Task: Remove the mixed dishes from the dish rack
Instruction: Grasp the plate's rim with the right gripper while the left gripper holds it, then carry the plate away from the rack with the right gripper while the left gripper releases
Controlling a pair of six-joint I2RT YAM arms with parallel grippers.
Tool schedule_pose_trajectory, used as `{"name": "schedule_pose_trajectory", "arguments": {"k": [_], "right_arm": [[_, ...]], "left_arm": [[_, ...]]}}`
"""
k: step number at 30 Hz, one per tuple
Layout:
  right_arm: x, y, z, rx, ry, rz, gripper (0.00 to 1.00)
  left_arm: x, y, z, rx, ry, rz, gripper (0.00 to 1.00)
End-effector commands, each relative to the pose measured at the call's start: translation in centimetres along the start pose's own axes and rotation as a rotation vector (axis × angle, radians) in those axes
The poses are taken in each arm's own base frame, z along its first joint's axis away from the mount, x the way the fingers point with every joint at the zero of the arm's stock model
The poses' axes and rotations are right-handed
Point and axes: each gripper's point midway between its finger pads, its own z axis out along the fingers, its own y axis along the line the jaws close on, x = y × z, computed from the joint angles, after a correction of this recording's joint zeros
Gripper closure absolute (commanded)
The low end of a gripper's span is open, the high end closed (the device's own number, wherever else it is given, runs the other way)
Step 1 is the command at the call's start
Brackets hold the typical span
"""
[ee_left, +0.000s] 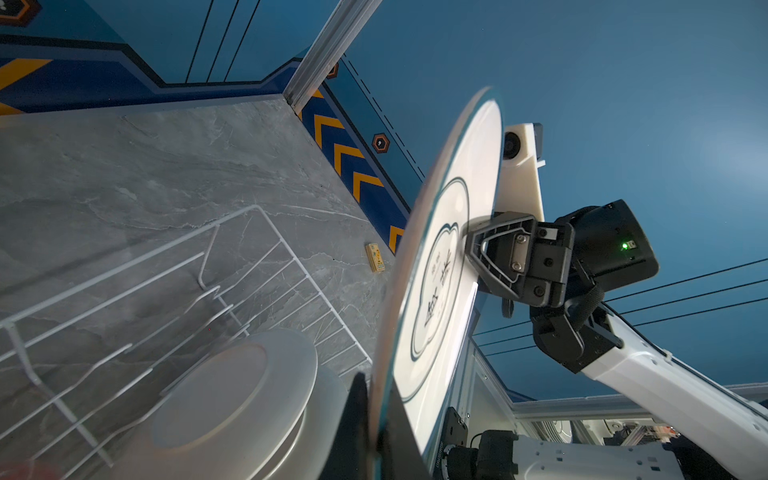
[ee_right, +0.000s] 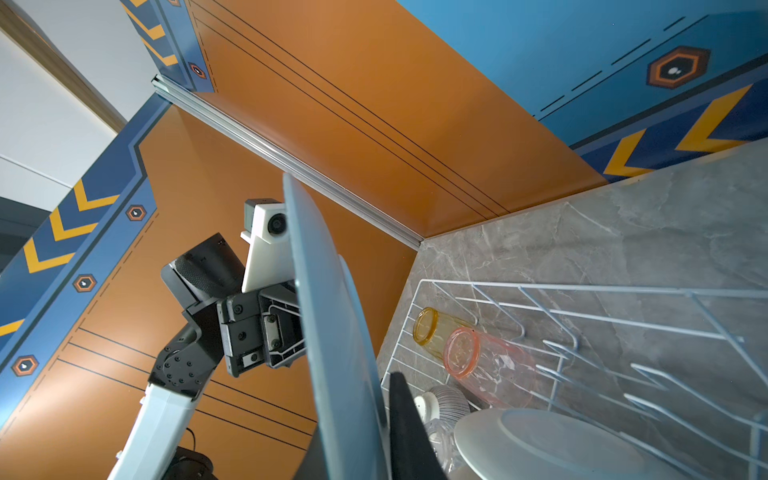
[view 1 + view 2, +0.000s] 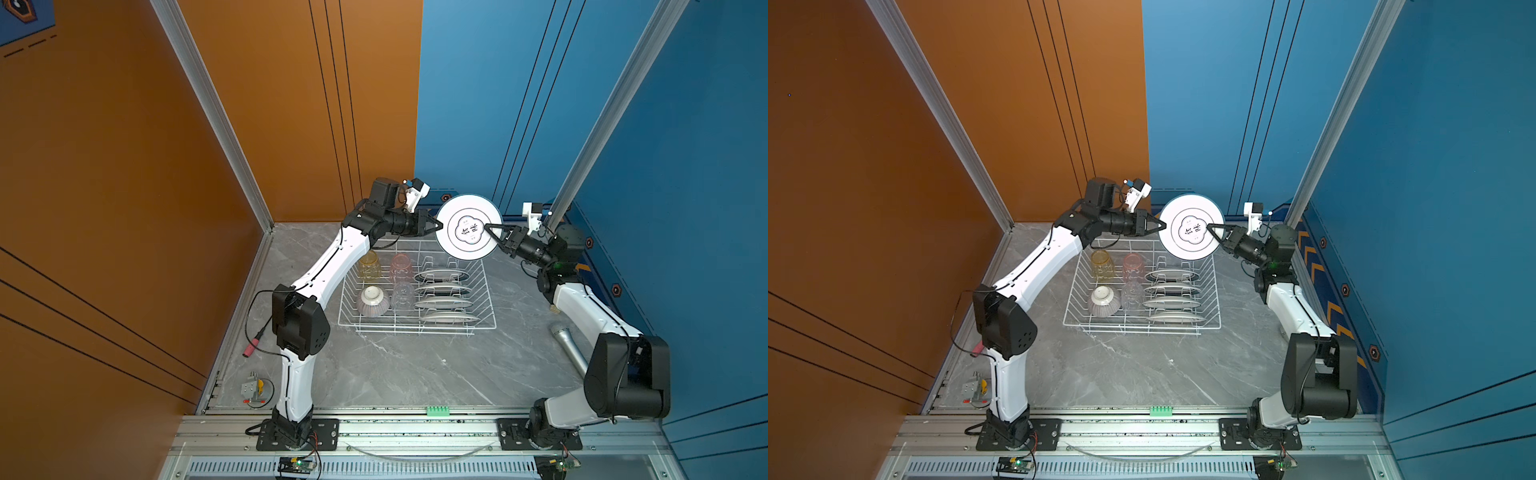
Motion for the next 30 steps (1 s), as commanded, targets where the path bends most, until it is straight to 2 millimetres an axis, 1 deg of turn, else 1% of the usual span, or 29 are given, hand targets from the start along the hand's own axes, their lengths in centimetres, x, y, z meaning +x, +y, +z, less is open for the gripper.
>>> {"name": "schedule_pose_trajectory", "arguments": {"k": [1, 2, 4, 7, 10, 14, 15, 18, 21, 23, 27, 29, 30], "right_arm": [[0.3, 1.1, 0.3, -0.031, 0.033, 0.016, 0.97], [0.3, 1.1, 0.3, -0.026, 0.033, 0.014, 1.00], [0.4, 1.1, 0.3, -0.014, 0.032, 0.012, 1.00], [0.1, 0.9, 0.0, 0.015, 0.012, 0.004, 1.00], [-0.9, 0.4, -0.8, 0.057, -0.033, 0.008, 1.00], [-2.9, -1.3, -2.7, 0.135, -0.112, 0.031, 1.00], [-3.4, -1.8, -3.3, 0.156, -0.128, 0.038, 1.00], [-4.8, -3.8, -5.6, 0.262, -0.175, 0.053, 1.00], [-5.2, -6.2, -8.2, 0.435, -0.187, 0.051, 1.00], [-5.1, -8.0, -10.2, 0.570, -0.183, 0.045, 1.00], [-4.8, -11.3, -13.6, 0.739, -0.209, 0.080, 1.00], [-4.3, -13.0, -14.7, 0.808, -0.205, 0.092, 1.00], [-4.0, -13.6, -15.0, 0.831, -0.196, 0.097, 1.00]], "left_arm": [[-1.2, -1.5, -0.8, 0.044, -0.043, 0.077, 1.00], [-1.2, -1.5, -0.9, 0.044, -0.044, 0.078, 1.00], [-1.2, -1.5, -0.9, 0.042, -0.044, 0.078, 0.98], [-0.9, -1.3, -1.0, 0.024, -0.046, 0.082, 0.86], [-0.6, -1.0, -1.5, -0.002, -0.053, 0.098, 0.78], [0.2, -0.5, -2.4, -0.066, -0.044, 0.131, 0.72], [0.5, -0.2, -2.7, -0.086, -0.036, 0.139, 0.72], [1.6, 1.1, -3.8, -0.196, -0.005, 0.171, 0.71], [2.9, 3.0, -5.2, -0.327, 0.023, 0.197, 0.72], [3.6, 4.0, -6.2, -0.402, 0.029, 0.219, 0.72], [4.6, 5.4, -7.6, -0.520, 0.035, 0.270, 0.71], [5.0, 5.7, -8.1, -0.555, 0.039, 0.294, 0.70], [5.2, 5.7, -8.1, -0.560, 0.045, 0.305, 0.71]]}}
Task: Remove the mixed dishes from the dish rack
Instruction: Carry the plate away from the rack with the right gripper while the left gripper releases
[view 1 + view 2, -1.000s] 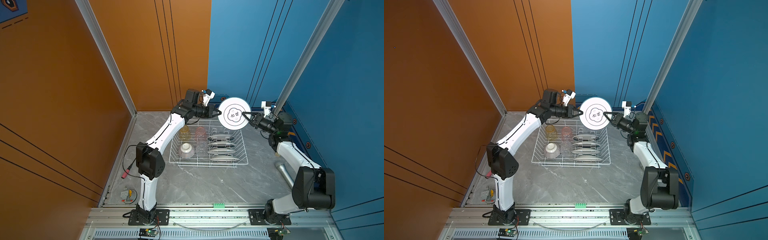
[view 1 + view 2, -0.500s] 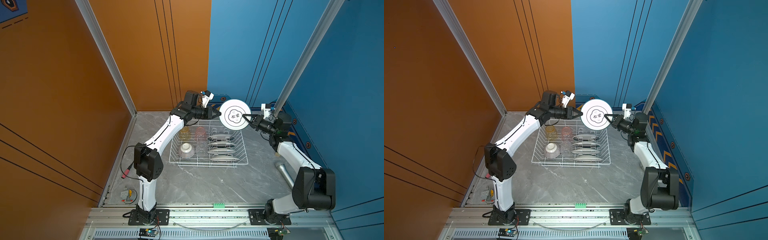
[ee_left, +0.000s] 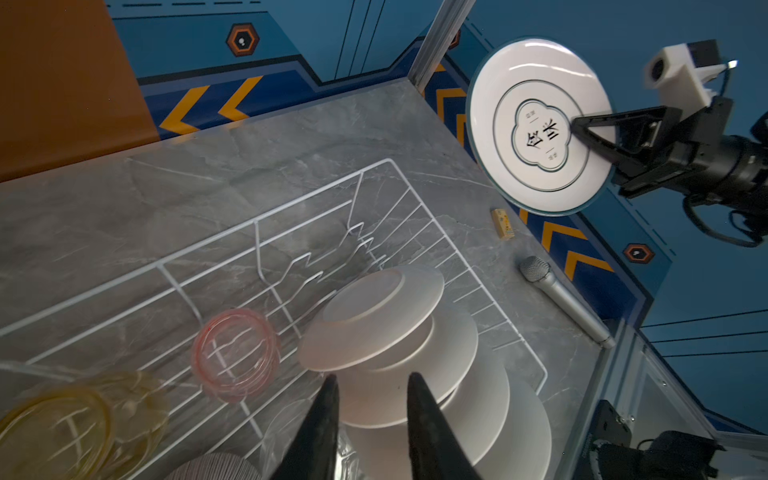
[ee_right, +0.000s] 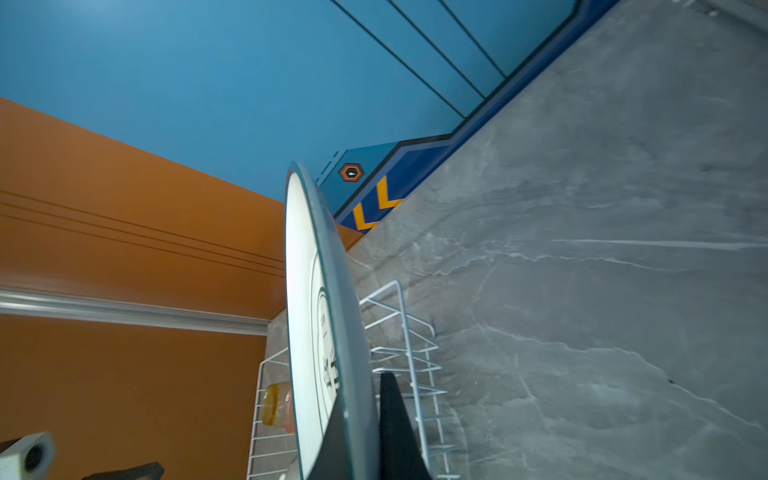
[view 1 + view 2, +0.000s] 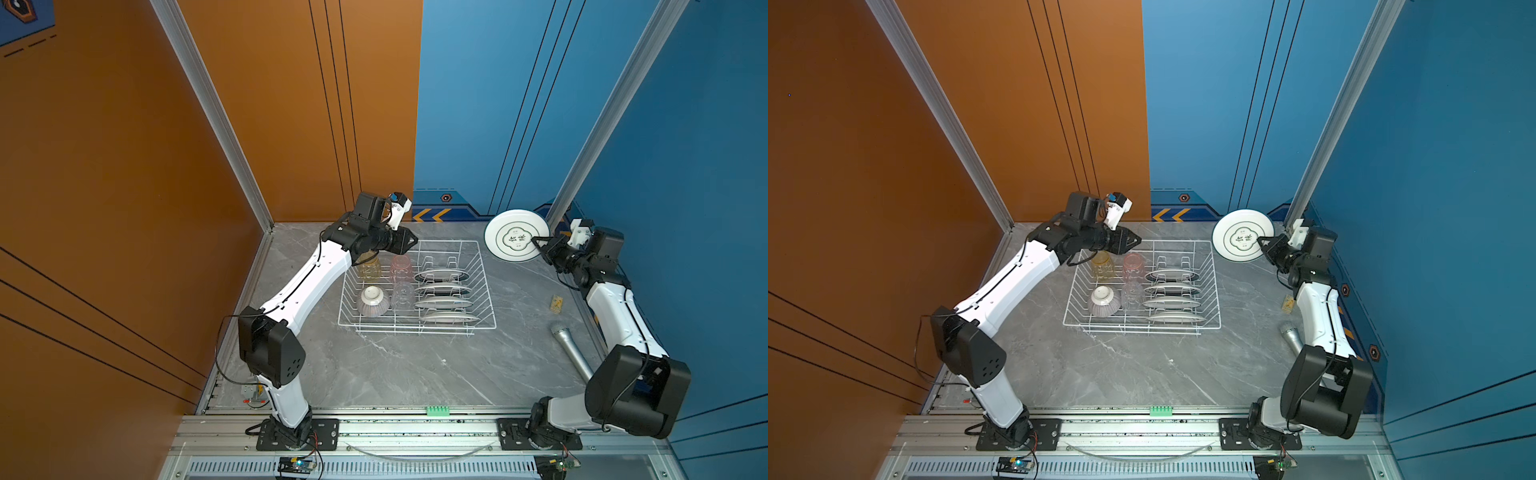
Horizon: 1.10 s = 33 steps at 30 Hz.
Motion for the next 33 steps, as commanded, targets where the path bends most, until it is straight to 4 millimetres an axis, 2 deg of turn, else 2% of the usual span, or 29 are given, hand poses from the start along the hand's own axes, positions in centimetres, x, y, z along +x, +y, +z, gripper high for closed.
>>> {"name": "schedule_pose_trajectory", "arguments": {"k": [1, 9, 14, 22, 33], "right_arm": [[0.7, -3.6, -0.2, 0.159, 0.024, -0.036, 1.00], [2.9, -8.8, 2.7, 0.262, 0.101, 0.015, 1.00], [3.9, -11.3, 4.3, 0.301, 0.138, 0.039, 1.00], [5.3, -13.0, 6.5, 0.303, 0.185, 0.071, 1.00], [7.5, -15.3, 7.7, 0.333, 0.249, 0.110, 0.97]], "left_arm": [[1.1, 1.2, -0.8, -0.108, 0.022, 0.083, 0.70], [1.8, 0.8, -0.5, -0.119, 0.038, 0.130, 0.70], [2.1, 0.9, -0.3, -0.123, 0.046, 0.132, 0.70], [2.2, 1.0, 0.0, -0.124, 0.054, 0.133, 0.70], [2.4, 1.1, 0.3, -0.123, 0.060, 0.131, 0.70]]}}
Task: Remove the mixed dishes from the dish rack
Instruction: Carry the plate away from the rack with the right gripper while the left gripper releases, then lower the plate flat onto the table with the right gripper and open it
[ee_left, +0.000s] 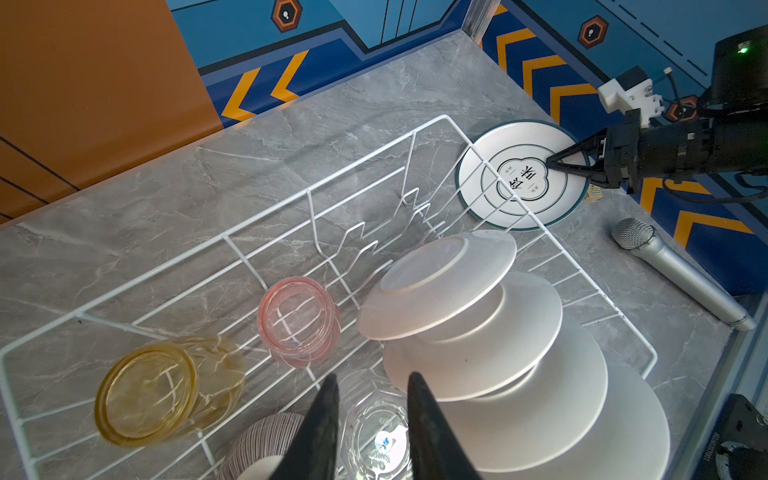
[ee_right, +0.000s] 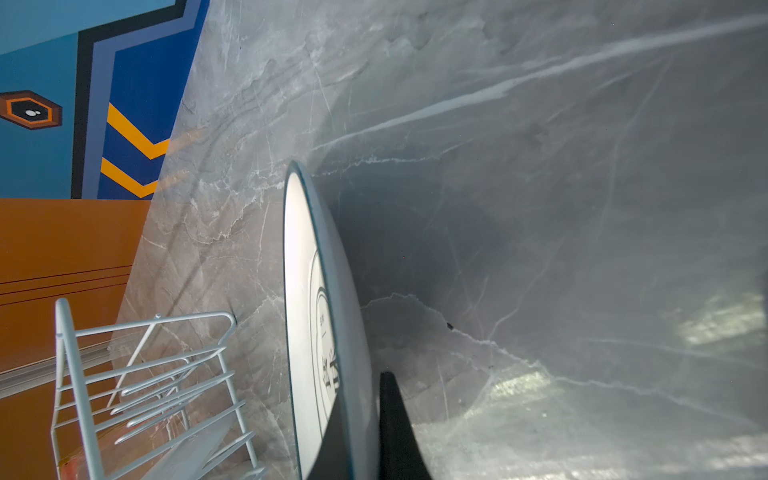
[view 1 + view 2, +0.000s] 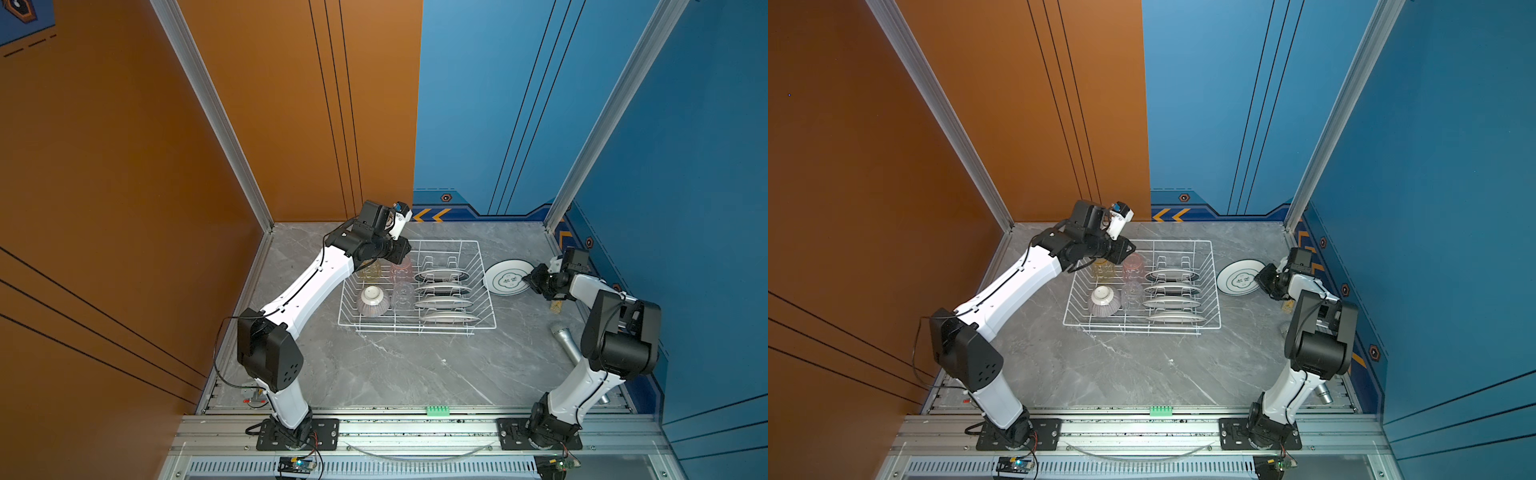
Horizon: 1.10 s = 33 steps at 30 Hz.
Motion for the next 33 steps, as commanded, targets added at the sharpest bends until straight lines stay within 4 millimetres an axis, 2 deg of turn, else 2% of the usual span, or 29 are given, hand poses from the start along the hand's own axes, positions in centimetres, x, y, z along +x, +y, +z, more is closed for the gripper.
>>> {"name": "schedule_pose_trajectory", "arguments": {"k": [1, 10, 18, 26, 33], "right_arm": [[0.3, -0.5, 0.5, 0.006, 0.005, -0.006, 0.97], [2.1, -2.9, 1.8, 0.064, 0.096, 0.006, 0.89], [4.0, -5.3, 2.0, 0.147, 0.166, -0.001, 0.85], [4.6, -6.9, 2.1, 0.204, 0.194, -0.002, 0.81], [4.5, -7.3, 1.9, 0.224, 0.205, 0.000, 0.75]], "left_arm": [[0.6, 0.0, -0.2, -0.007, 0.016, 0.018, 0.70], [1.0, -0.1, -0.2, -0.004, 0.025, 0.018, 0.70], [1.2, -0.2, -0.1, 0.002, 0.033, 0.019, 0.70], [1.3, -0.2, 0.0, 0.006, 0.037, 0.021, 0.70], [1.6, -0.2, 0.1, 0.006, 0.047, 0.020, 0.69]]}}
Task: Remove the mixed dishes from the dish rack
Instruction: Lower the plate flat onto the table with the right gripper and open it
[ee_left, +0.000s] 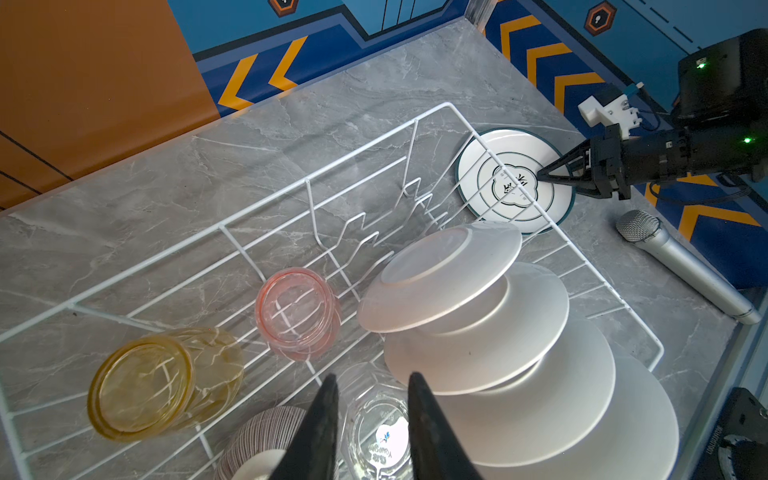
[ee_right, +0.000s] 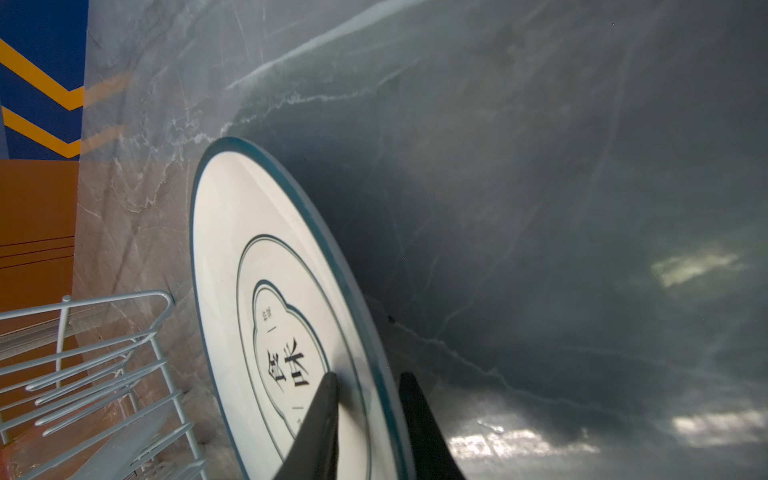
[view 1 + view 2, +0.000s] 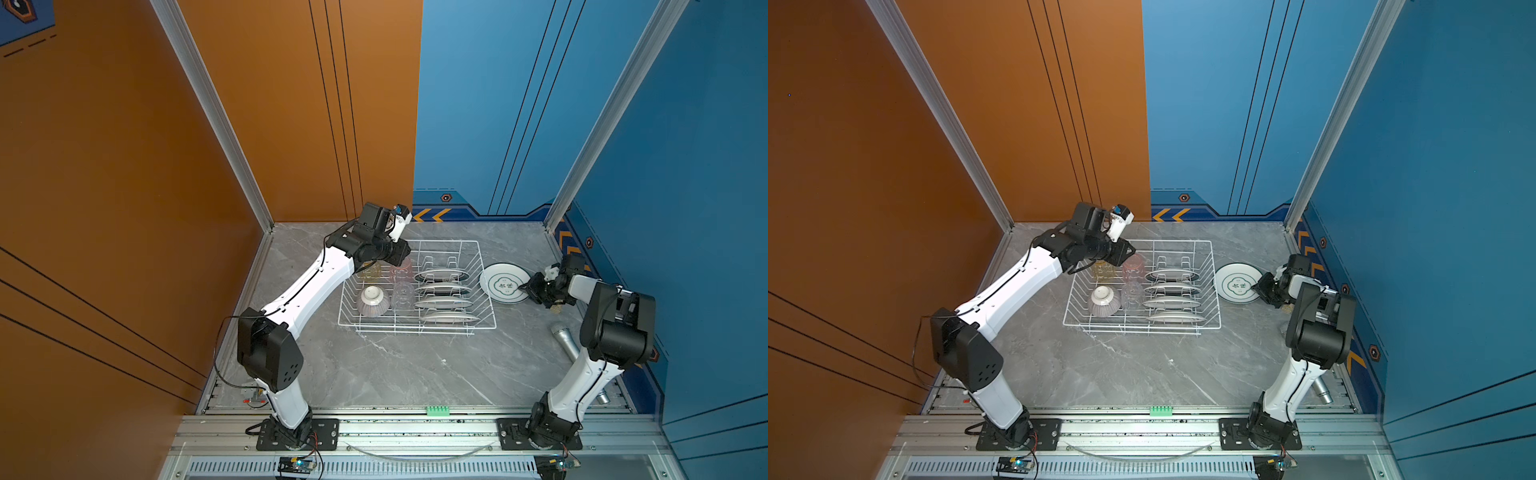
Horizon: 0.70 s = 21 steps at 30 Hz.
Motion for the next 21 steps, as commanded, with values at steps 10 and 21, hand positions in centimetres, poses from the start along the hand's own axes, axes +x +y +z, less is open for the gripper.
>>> {"name": "schedule_pose_trajectory", "arguments": {"k": [10, 21], "right_arm": [[2.5, -3.9, 0.3, 0.175, 0.094, 0.021, 0.62], [1.7, -4.3, -2.3, 0.226, 0.046, 0.016, 0.45]], "left_arm": [[1.2, -0.4, -0.3, 0.012, 0.043, 0.033, 0.69], [1.5, -2.0, -0.2, 0.032, 0.054, 0.118, 0.65]]}}
